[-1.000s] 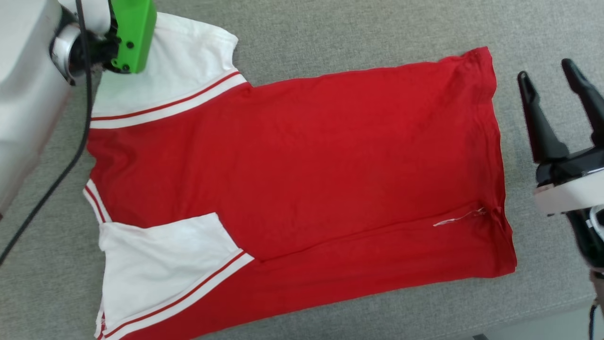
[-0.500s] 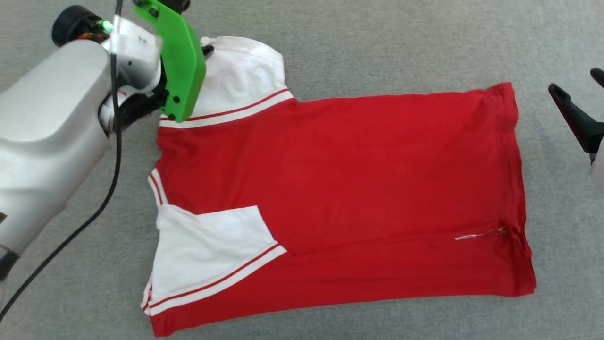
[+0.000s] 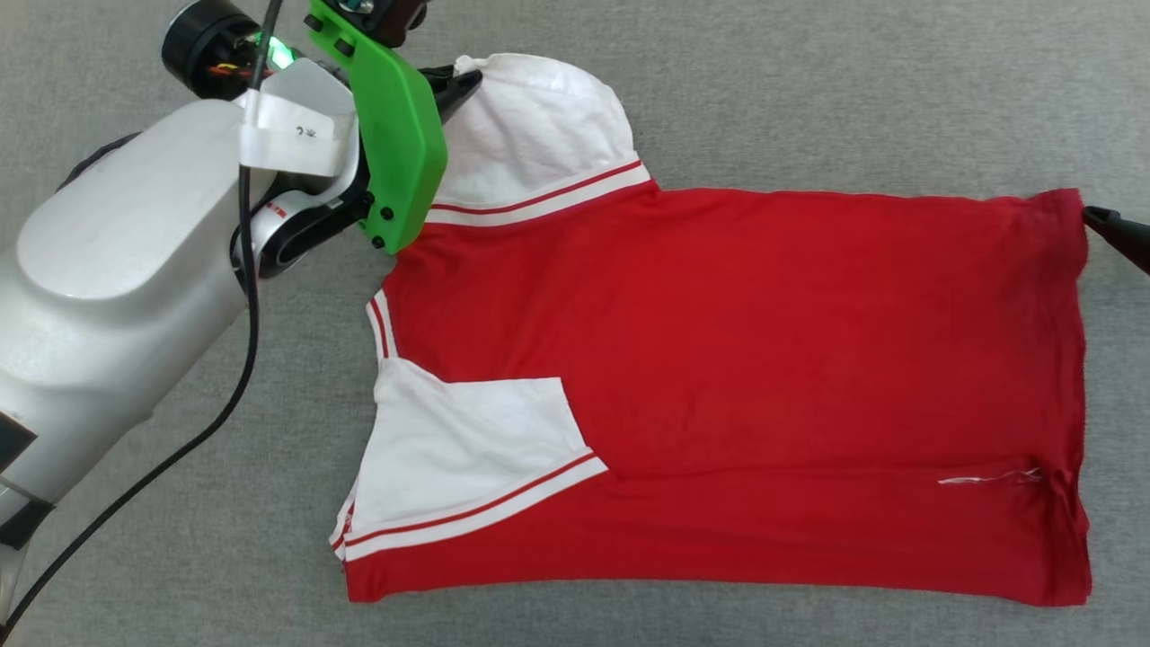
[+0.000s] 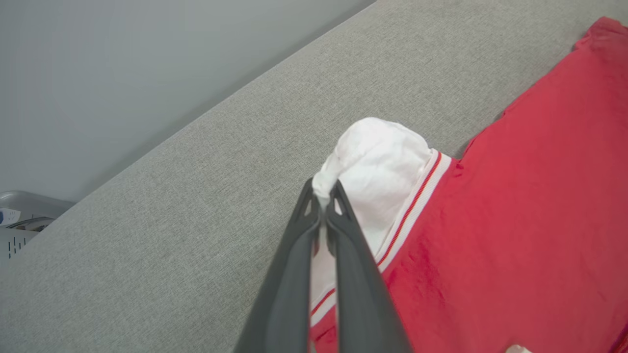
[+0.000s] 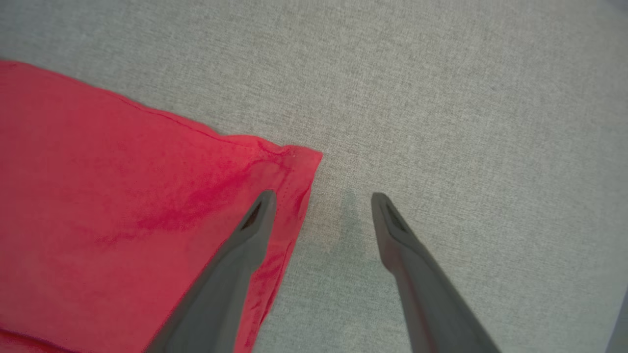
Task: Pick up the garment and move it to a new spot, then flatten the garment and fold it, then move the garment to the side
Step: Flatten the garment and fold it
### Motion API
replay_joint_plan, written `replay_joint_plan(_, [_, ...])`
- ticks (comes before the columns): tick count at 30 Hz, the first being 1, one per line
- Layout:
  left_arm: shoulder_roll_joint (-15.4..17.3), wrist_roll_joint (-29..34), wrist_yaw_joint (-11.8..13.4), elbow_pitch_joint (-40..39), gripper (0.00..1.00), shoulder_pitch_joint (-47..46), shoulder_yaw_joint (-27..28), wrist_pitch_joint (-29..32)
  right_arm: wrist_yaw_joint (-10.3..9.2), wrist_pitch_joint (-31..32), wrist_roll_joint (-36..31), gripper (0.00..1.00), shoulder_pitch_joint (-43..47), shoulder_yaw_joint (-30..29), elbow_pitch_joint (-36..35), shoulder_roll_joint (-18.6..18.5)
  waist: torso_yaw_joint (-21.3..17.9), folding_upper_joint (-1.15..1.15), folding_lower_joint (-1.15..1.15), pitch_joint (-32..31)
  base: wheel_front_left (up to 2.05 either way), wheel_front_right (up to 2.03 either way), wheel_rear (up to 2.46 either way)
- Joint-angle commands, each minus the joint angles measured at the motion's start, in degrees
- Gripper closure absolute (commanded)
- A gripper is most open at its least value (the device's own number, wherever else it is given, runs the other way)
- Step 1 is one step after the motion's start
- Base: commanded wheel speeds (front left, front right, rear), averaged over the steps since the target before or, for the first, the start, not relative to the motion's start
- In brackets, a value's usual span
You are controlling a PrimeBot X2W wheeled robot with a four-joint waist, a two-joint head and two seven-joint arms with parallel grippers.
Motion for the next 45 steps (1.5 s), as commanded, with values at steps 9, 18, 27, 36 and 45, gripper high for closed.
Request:
replay_joint_plan(9, [-0.47,2.48,1.00,-1.82,1.00,-0.06,-0.14,-1.65,-0.04,-2.58,1.55,0.00,-3.09,2.25,10.50,4.90,2.79,0.00,0.00,4.05,0.00,0.00,0.00])
replay_joint_plan(18, [-0.24,2.00,0.69,0.02,1.00,0.50,0.01,-3.20,-0.04,-7.81,3.70,1.00,-1.68,8.77,14.25,4.57,1.97,0.00,0.00,2.87,0.00,0.00,0.00])
replay_joint_plan(27, [1.67,1.34,0.72,0.92,1.00,4.91,-0.52,-6.24,-0.04,-22.69,5.21,1.00,-1.60,12.44,13.58,3.59,0.72,0.00,0.00,-3.68,0.00,0.00,0.00])
replay_joint_plan(36, [5.10,0.71,3.97,-3.72,1.00,14.01,-2.17,-9.53,-0.04,-33.68,6.27,1.00,4.00,16.57,12.18,1.19,1.14,0.00,0.00,-10.53,0.00,0.00,0.00])
replay_joint_plan(45, [8.55,-1.28,8.66,-11.00,1.00,25.28,-3.94,-11.72,-0.04,-40.36,7.74,1.00,13.95,17.26,8.78,-1.16,1.53,0.00,0.00,-15.30,0.00,0.00,0.00])
